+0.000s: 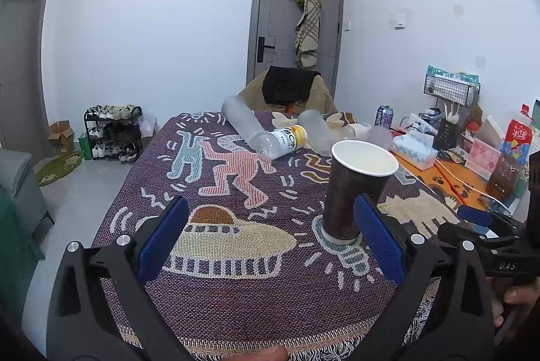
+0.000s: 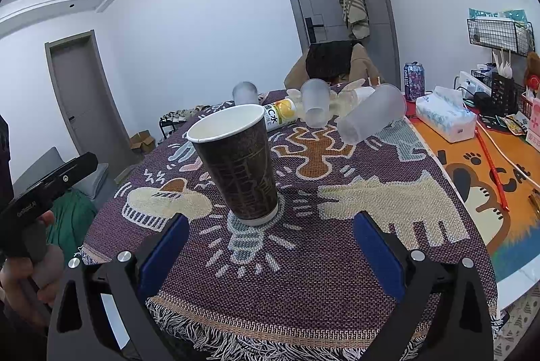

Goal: Flip cup upright

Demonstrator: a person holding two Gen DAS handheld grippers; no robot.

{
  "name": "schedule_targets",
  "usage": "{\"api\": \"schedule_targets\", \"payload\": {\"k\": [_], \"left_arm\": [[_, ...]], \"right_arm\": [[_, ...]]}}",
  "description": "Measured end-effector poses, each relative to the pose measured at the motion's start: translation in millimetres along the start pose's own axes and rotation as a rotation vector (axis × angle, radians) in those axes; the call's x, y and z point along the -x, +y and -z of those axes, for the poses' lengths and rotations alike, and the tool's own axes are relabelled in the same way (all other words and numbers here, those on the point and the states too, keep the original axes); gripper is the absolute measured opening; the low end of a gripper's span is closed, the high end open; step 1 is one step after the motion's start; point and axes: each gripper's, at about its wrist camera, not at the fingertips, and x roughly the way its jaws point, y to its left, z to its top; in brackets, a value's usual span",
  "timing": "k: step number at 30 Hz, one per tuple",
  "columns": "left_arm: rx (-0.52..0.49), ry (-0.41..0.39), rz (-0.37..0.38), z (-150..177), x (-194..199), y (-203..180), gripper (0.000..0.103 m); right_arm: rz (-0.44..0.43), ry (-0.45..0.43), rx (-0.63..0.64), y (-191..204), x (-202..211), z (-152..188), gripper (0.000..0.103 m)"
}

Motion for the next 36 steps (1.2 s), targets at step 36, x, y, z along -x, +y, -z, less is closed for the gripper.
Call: {"api": "schedule_targets", "payload": {"k": [36], "left_arm": [[-0.008, -0.004, -0.031, 3.0, -0.8, -4.2, 0.097]], "right_arm": [[0.001, 0.011, 0.004, 1.0, -1.2, 2.8, 0.095]]}}
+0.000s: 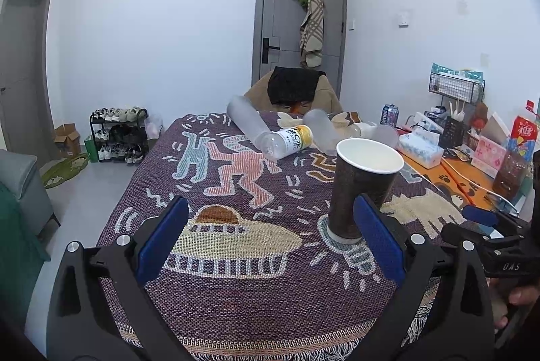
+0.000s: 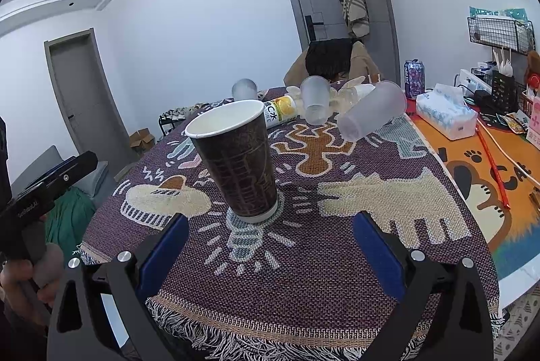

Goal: Flip cup upright

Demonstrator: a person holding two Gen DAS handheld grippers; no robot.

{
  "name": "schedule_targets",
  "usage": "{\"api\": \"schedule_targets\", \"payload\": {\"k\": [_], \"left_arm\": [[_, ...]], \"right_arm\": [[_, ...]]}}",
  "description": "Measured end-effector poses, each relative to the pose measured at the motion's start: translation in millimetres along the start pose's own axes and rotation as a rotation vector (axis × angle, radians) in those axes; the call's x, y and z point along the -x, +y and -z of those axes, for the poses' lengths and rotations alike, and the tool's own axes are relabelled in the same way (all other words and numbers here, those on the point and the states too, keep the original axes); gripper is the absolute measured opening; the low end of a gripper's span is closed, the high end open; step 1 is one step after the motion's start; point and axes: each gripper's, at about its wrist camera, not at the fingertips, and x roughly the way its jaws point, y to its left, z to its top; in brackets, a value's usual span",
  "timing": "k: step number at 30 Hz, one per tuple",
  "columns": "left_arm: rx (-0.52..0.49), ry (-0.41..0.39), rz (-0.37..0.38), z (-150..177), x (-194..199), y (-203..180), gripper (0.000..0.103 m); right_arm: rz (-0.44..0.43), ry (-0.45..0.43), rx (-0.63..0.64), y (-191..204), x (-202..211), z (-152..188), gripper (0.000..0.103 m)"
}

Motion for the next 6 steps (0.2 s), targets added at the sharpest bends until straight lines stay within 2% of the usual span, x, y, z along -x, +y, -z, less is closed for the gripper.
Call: {"api": "schedule_targets", "payload": {"k": [6], "left_arm": [[0.009, 0.022, 0.005, 2.4, -6.4, 0.5, 0.097]], "right_arm": [[-0.004, 0.014, -0.006, -3.5, -4.8, 2.1, 0.095]]}}
